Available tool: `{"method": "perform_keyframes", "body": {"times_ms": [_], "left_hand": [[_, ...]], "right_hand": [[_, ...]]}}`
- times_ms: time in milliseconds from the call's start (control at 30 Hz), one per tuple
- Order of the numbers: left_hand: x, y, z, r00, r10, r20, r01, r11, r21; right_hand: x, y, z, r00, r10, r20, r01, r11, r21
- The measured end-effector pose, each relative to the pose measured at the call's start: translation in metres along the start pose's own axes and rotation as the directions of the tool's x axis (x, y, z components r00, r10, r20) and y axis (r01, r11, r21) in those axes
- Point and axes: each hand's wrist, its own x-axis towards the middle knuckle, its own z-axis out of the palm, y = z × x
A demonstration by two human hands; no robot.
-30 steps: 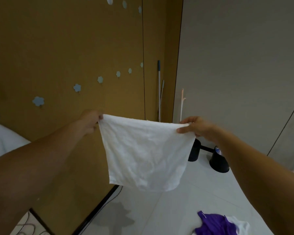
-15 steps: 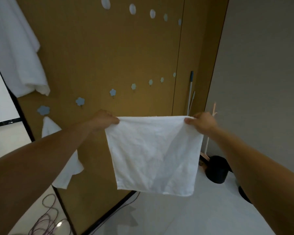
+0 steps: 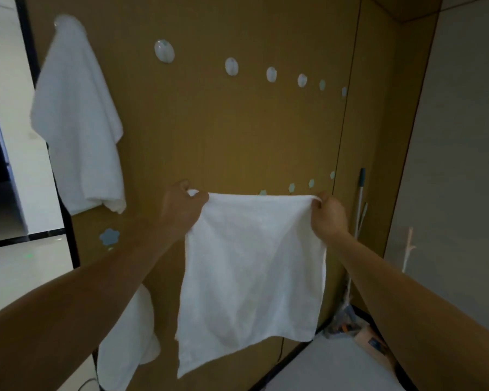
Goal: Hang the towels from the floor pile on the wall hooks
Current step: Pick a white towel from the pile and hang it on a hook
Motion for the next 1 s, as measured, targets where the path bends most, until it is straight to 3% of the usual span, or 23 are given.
{"method": "perform_keyframes", "body": {"times_ms": [100,233,333,400,500,667,767,833,933,1000], "left_hand": [[0.031,-0.002,-0.012,0.995,0.097,0.028,-0.098,0.994,0.048],[0.066,-0.001,-0.023,0.963,0.253,0.092,-0.265,0.952,0.152],[0.087,0.006,-0.029,0.965,0.256,0.066,-0.263,0.954,0.142],[0.099,0.007,-0.032,0.964,0.262,0.056,-0.266,0.959,0.095],[0.119,0.008,-0.038,0.946,0.284,0.156,-0.301,0.948,0.100],[0.152,0.010,-0.050,0.901,0.168,0.399,-0.322,0.876,0.359],[0.171,0.016,-0.045,0.925,0.186,0.331,-0.305,0.884,0.354],[0.183,0.023,-0.041,0.954,0.211,0.215,-0.269,0.916,0.298],[0.201,0.034,-0.035,0.964,0.261,0.056,-0.265,0.913,0.310],[0.211,0.044,-0.032,0.952,0.307,-0.013,-0.280,0.882,0.378]], "right_hand": [[0.024,-0.022,0.021,0.995,-0.092,-0.043,0.091,0.996,-0.028],[0.058,-0.051,0.051,0.983,-0.151,-0.100,0.160,0.984,0.084],[0.079,-0.074,0.071,0.976,-0.180,-0.127,0.200,0.964,0.174],[0.090,-0.088,0.081,0.971,-0.218,-0.102,0.236,0.943,0.233],[0.108,-0.102,0.095,0.927,-0.376,-0.014,0.362,0.880,0.307],[0.150,-0.118,0.117,0.814,-0.552,0.183,0.471,0.810,0.348],[0.183,-0.133,0.138,0.807,-0.579,0.120,0.496,0.773,0.396],[0.201,-0.149,0.146,0.762,-0.648,0.013,0.589,0.700,0.404],[0.225,-0.176,0.153,0.684,-0.720,-0.116,0.723,0.649,0.235],[0.239,-0.194,0.155,0.666,-0.739,-0.104,0.741,0.639,0.209]]}}
